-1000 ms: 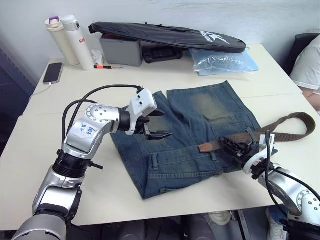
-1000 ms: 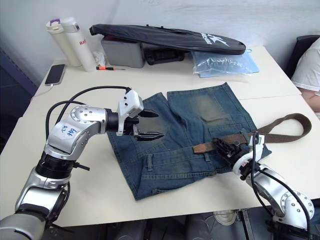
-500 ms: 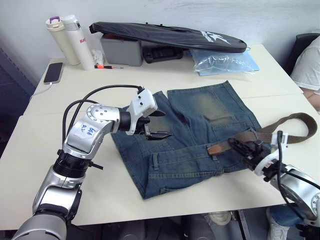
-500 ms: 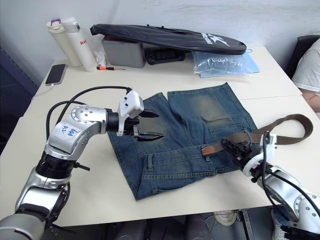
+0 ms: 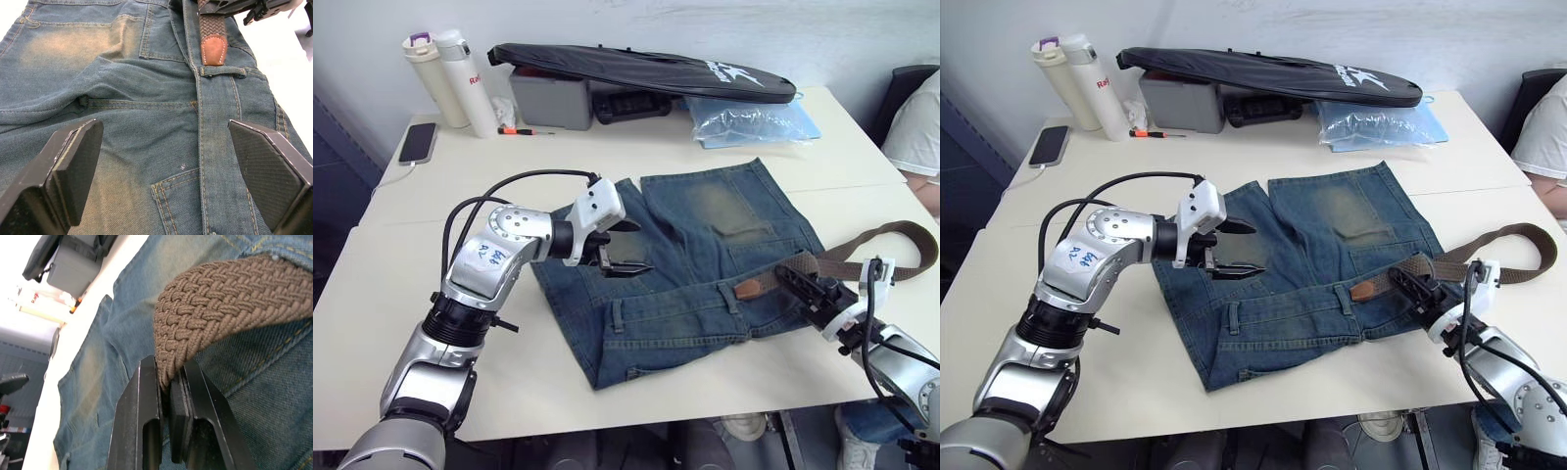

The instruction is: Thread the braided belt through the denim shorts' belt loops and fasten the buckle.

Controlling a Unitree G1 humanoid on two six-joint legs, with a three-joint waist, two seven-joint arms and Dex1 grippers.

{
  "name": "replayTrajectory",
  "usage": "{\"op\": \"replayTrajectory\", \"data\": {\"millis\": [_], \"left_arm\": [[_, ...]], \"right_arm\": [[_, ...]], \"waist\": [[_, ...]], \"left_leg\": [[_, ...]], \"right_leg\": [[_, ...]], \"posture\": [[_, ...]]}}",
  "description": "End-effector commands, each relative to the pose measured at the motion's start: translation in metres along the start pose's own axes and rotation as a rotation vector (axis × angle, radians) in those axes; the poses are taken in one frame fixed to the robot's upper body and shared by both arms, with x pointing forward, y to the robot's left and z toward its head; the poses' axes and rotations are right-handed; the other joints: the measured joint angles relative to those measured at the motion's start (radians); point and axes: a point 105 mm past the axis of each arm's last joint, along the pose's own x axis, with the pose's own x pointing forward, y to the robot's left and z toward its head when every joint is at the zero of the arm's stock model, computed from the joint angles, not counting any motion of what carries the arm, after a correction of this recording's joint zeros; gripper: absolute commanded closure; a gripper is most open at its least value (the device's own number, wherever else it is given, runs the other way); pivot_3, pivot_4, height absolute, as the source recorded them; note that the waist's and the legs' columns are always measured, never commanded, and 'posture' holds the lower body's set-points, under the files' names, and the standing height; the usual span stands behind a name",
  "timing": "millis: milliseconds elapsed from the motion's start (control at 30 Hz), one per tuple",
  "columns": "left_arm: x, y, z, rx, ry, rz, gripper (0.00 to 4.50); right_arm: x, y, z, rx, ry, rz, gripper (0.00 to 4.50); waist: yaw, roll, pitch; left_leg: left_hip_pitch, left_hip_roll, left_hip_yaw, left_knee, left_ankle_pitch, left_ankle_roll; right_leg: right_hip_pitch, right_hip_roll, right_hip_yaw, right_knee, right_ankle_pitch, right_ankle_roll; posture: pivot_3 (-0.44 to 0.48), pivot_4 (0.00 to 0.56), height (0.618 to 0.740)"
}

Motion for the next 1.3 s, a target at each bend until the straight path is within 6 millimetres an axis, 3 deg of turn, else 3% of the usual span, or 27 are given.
{"op": "replayTrajectory", "data": {"millis": [33, 333, 600, 733, 833, 900, 1300], "left_arm": [[-0.005, 0.002, 0.013, 0.061, -0.014, 0.01, 0.0], [-0.006, 0.002, 0.013, 0.064, -0.007, 0.011, 0.0], [-0.007, 0.002, 0.011, 0.068, 0.003, 0.015, 0.0], [-0.007, 0.002, 0.011, 0.068, 0.005, 0.014, 0.0], [-0.008, 0.002, 0.01, 0.072, 0.01, 0.015, 0.0], [-0.009, 0.002, 0.01, 0.072, 0.012, 0.015, 0.0], [-0.006, 0.0, 0.009, 0.076, 0.012, 0.001, 0.0]], "right_arm": [[0.004, 0.009, -0.02, 0.013, 0.039, 0.054, 4.46], [0.018, 0.022, -0.05, 0.193, 0.037, 0.109, 4.46], [0.019, 0.029, -0.029, 0.39, -0.077, 0.161, 4.46], [0.023, 0.043, -0.046, 0.404, 0.013, 0.192, 4.46], [0.024, 0.044, -0.072, 0.303, 0.127, 0.156, 4.46], [0.025, 0.043, -0.075, 0.315, 0.124, 0.15, 4.46], [0.004, 0.015, -0.019, 0.283, -0.079, 0.093, 4.46]], "waist": [[-0.001, 0.0, 0.0], [-0.01, 0.0, 0.0], [-0.013, 0.001, 0.0], [-0.013, 0.001, 0.0], [-0.014, 0.001, 0.0], [-0.013, 0.001, 0.0], [-0.002, 0.001, 0.0]], "left_leg": [[0.0, 0.0, 0.0, 0.0, 0.0, 0.0], [0.002, 0.002, 0.0, -0.001, 0.0, 0.0], [0.002, 0.001, 0.0, -0.001, 0.0, 0.0], [0.002, 0.001, 0.0, -0.001, 0.0, 0.0], [0.002, 0.001, 0.0, -0.001, 0.0, 0.0], [0.001, 0.001, 0.0, -0.001, 0.0, 0.0], [0.001, 0.0, 0.0, 0.0, 0.0, 0.0]], "right_leg": [[0.0, 0.0, 0.0, 0.0, 0.0, 0.0], [0.0, 0.001, 0.0, 0.002, 0.0, 0.0], [0.0, 0.001, 0.0, 0.002, 0.0, 0.0], [0.0, 0.001, 0.0, 0.002, 0.0, 0.0], [0.0, 0.001, 0.0, 0.002, 0.0, 0.0], [0.0, 0.001, 0.0, 0.002, 0.0, 0.0], [0.0, 0.0, 0.0, 0.001, 0.0, 0.0]], "posture": [[0.0, 0.15, 0.74], [0.0, 0.15, 0.74], [0.0, 0.15, 0.74], [0.0, 0.15, 0.74], [0.0, 0.15, 0.74], [0.0, 0.15, 0.74], [0.0, 0.15, 0.74]]}}
